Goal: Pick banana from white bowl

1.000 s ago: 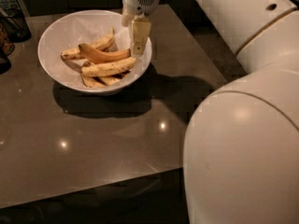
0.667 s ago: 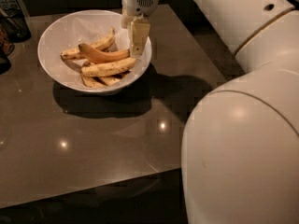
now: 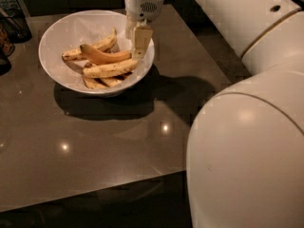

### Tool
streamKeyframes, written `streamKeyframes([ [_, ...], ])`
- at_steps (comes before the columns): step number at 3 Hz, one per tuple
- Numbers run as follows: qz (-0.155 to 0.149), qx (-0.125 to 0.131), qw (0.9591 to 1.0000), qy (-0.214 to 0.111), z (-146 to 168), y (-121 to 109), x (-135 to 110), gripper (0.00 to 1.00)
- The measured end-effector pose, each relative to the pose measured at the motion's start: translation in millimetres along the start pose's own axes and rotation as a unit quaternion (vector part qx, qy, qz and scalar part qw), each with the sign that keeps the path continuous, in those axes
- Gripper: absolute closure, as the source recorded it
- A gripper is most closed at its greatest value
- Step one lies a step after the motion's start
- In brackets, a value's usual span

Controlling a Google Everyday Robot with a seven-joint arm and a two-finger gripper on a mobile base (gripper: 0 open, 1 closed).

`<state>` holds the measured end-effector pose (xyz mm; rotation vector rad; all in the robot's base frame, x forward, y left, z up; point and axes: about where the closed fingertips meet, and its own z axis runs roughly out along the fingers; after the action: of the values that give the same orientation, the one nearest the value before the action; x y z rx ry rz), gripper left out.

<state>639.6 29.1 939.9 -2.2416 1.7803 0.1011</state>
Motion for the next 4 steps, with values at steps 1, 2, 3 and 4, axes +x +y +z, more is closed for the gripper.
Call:
streamKeyframes([
  [1,0.002,-0.007,1.0000,0.001,5,3,2,0.46],
  [2,-0.001,-0.018,0.9998,0.002,13,3,1,0.46],
  [3,0.008,-0.028,0.9996,-0.003,18,5,-1,0.45],
  [4,0.017,-0.034,0.9992,-0.009,22,7,-2,0.45],
])
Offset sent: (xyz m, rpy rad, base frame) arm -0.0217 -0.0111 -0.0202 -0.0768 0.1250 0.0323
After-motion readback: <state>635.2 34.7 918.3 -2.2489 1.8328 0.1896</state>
